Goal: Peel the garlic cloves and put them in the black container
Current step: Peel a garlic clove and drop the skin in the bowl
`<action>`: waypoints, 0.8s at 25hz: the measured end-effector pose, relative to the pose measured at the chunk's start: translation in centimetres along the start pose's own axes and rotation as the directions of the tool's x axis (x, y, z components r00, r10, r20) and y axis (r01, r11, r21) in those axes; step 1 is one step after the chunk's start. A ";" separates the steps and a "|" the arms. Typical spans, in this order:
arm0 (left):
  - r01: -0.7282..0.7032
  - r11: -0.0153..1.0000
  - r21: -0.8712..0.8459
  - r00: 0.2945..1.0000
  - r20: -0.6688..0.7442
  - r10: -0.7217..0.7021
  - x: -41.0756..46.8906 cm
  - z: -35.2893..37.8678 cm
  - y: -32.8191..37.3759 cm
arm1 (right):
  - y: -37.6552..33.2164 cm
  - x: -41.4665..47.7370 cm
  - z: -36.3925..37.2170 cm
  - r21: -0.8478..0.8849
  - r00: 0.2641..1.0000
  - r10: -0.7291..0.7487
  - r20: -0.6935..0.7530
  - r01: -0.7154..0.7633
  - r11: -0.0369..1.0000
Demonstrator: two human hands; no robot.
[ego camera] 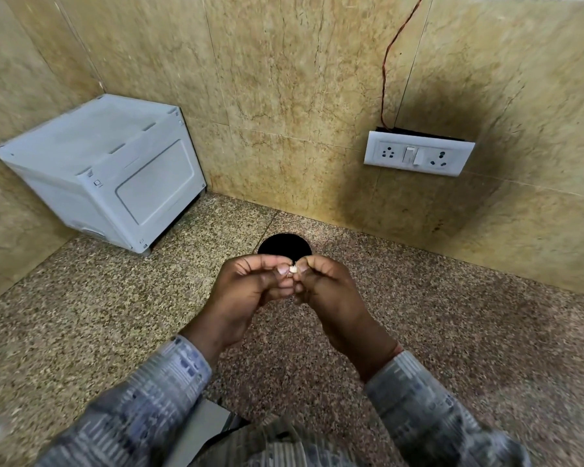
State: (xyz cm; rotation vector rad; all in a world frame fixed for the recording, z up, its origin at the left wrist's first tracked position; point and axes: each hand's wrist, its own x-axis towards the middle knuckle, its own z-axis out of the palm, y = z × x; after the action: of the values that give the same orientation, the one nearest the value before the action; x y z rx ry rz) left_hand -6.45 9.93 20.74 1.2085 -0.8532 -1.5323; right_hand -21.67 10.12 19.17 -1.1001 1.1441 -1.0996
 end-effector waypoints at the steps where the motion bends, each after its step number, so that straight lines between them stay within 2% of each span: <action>1: 0.027 1.000 -0.014 1.000 0.005 -0.026 0.0 -0.1 0.3 | 0.0 -0.1 0.1 0.068 0.999 0.015 0.031 -0.017 0.998; 2: 0.042 0.999 -0.027 0.999 0.019 -0.042 -0.1 0.0 0.6 | 0.0 -0.1 0.0 0.041 0.999 -0.022 0.038 0.021 0.999; 4: 0.145 0.985 -0.098 0.989 0.041 -0.141 -0.2 -0.2 0.9 | 0.3 0.0 -0.4 -0.195 0.977 -0.209 0.048 0.214 0.957; 6: 0.197 0.979 -0.061 0.979 0.072 -0.192 -0.2 -0.7 1.0 | 0.1 0.3 -1.2 -0.460 0.918 -0.369 0.148 0.394 0.796; 7: 0.111 0.990 0.087 0.991 0.066 -0.117 -0.1 -1.1 0.9 | 0.2 0.5 -1.4 -0.540 0.892 -0.401 0.208 0.446 0.714; 8: -0.083 0.939 0.333 0.995 0.082 0.059 0.2 -1.6 0.7 | 0.3 0.7 -1.7 -0.588 0.882 -0.402 0.248 0.466 0.661; 9: -0.324 0.738 0.592 0.945 0.171 0.279 0.5 -2.2 0.4 | 0.3 0.8 -1.7 -0.606 0.891 -0.377 0.254 0.450 0.656; 10: -0.525 0.424 0.738 0.831 0.337 0.443 0.7 -2.6 0.3 | 0.5 0.9 -1.6 -0.594 0.918 -0.325 0.227 0.395 0.701; 11: -0.632 0.144 0.762 0.703 0.485 0.520 0.9 -3.0 0.2 | 0.6 0.8 -1.4 -0.543 0.953 -0.240 0.183 0.302 0.784; 12: -0.671 -0.026 0.741 0.610 0.571 0.550 1.1 -3.3 0.2 | 0.5 0.7 -1.1 -0.450 0.982 -0.128 0.136 0.177 0.875; 13: -0.688 -0.093 0.720 0.554 0.604 0.573 1.2 -3.4 -0.1 | 0.4 0.5 -0.7 -0.330 0.994 -0.007 0.112 0.044 0.943; 14: -0.695 -0.085 0.714 0.534 0.592 0.603 1.2 -3.4 -0.5 | 0.1 0.3 -0.3 -0.205 0.989 0.094 0.110 -0.070 0.976; 15: -0.692 0.001 0.722 0.559 0.535 0.634 1.1 -3.0 -0.9 | -0.1 0.2 0.1 -0.100 0.982 0.153 0.113 -0.142 0.985; 16: -0.662 0.186 0.726 0.640 0.419 0.644 0.9 -2.5 -1.3 | -0.1 0.2 0.3 -0.028 0.979 0.175 0.106 -0.173 0.985; 17: -0.579 0.455 0.676 0.765 0.258 0.590 0.8 -1.8 -1.7 | 0.0 0.2 0.4 0.020 0.980 0.178 0.091 -0.181 0.983; 18: -0.448 0.721 0.528 0.878 0.108 0.466 0.6 -1.1 -1.9 | 0.2 0.3 0.5 0.043 0.982 0.174 0.075 -0.177 0.983; 19: -0.313 0.885 0.344 0.943 0.001 0.333 0.6 -0.7 -2.0 | 0.4 0.3 0.5 0.054 0.984 0.167 0.060 -0.171 0.984; 20: -0.213 0.955 0.207 0.972 -0.053 0.228 0.5 -0.6 -1.9 | 0.7 0.3 0.5 0.061 0.986 0.162 0.044 -0.164 0.985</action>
State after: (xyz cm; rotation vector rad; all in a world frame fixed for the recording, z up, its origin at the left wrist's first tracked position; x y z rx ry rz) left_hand -6.36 9.97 18.64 1.2606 -1.0735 -1.2349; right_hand -21.04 9.95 18.47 -0.9565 1.1389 -0.9764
